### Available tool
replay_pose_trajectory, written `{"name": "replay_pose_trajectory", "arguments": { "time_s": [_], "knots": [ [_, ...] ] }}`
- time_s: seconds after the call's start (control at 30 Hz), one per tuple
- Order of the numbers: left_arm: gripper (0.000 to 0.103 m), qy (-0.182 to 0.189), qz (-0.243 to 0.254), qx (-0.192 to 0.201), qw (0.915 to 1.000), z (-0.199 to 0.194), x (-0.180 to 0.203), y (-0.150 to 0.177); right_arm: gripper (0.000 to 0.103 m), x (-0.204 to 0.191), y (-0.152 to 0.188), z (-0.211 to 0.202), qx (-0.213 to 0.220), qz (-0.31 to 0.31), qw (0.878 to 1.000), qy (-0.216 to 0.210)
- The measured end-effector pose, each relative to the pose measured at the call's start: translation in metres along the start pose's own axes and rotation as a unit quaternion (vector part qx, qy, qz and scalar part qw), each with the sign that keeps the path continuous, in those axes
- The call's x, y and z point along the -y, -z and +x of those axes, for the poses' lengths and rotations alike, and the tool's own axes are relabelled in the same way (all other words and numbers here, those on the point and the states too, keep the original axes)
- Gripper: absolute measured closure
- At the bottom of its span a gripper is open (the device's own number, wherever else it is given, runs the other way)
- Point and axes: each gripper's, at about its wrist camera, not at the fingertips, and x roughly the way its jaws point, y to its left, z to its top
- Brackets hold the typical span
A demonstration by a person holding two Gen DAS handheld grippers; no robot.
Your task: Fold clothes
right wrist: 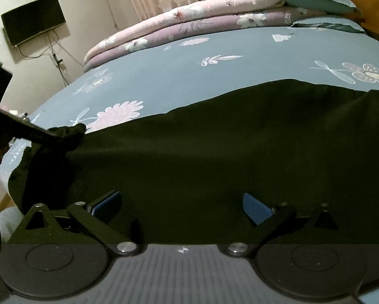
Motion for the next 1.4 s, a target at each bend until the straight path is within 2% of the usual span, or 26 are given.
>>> {"name": "replay_pose_trajectory", "arguments": {
  "time_s": [0.17,0.43,0.67,0.8,0.87,1.13,1.4],
  "knots": [
    [0.089,-0.017,-0.016,-0.003,0.9997,-0.013,-0.021,0.013,0.000,-0.001,-0.001,0.000,0.001,0.002,1.000,0.000],
    [0.082,-0.033,-0.048,-0.006,0.9983,-0.033,-0.052,0.041,0.000,-0.005,-0.001,0.002,-0.005,-0.007,1.000,0.012],
    [0.080,-0.030,-0.082,-0.008,0.9961,-0.038,-0.077,0.064,0.000,-0.022,0.004,0.008,-0.018,-0.067,0.996,0.050],
    [0.079,-0.021,-0.101,-0.006,0.9946,-0.040,-0.088,0.078,0.000,-0.038,0.011,0.016,-0.031,-0.123,0.988,0.089],
    [0.075,-0.015,-0.113,-0.007,0.9935,-0.040,-0.095,0.087,0.000,-0.042,0.013,0.017,-0.029,-0.130,0.986,0.101],
    [0.064,0.014,-0.152,-0.013,0.9882,-0.044,-0.115,0.119,0.000,-0.044,0.010,0.017,-0.036,-0.129,0.986,0.105],
    [0.057,0.040,-0.172,0.004,0.9843,-0.073,-0.123,0.137,0.000,-0.043,0.017,0.015,-0.013,-0.138,0.985,0.100]
  ]
}}
